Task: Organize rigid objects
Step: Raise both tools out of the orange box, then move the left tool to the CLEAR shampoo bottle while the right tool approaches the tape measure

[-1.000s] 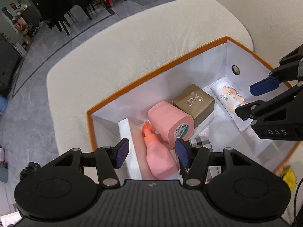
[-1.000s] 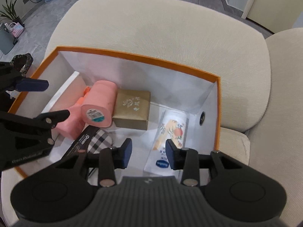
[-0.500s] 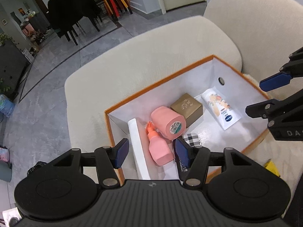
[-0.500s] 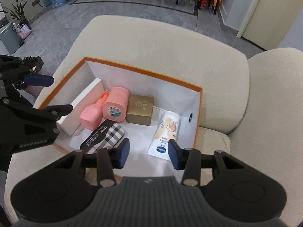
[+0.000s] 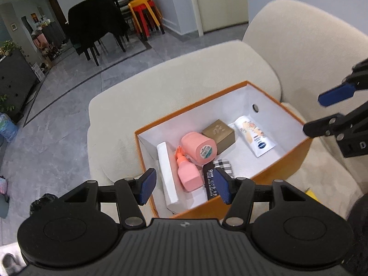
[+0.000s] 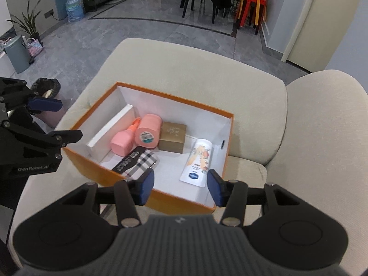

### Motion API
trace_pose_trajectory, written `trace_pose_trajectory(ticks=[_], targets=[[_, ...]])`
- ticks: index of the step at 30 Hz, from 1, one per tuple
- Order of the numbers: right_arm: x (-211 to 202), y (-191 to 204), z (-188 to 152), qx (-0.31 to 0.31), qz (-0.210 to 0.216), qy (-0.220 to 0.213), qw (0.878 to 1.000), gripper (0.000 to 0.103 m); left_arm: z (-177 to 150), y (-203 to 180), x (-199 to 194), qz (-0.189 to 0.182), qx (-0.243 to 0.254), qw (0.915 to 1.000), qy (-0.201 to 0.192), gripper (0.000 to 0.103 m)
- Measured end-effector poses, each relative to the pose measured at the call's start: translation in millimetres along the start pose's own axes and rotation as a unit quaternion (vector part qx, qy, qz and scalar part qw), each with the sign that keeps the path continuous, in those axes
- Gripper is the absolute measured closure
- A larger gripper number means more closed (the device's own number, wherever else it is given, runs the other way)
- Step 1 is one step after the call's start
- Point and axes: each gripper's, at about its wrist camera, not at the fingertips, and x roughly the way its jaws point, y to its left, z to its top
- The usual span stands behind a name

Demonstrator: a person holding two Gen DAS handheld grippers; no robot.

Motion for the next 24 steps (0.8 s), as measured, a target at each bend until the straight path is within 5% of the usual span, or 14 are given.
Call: trace_pose_trajectory(ticks=[10, 24], targets=[[-15, 7, -54, 0.027, 0.029, -0.033, 0.999, 0.052, -56, -2, -16, -0.033, -0.026, 0.9986, -0.033, 0.031], [14, 1, -136, 0.081, 0.030, -0.038, 0.996, 0.047, -127, -18, -2, -0.027, -0.069, 0.9964, -0.041, 0.031]])
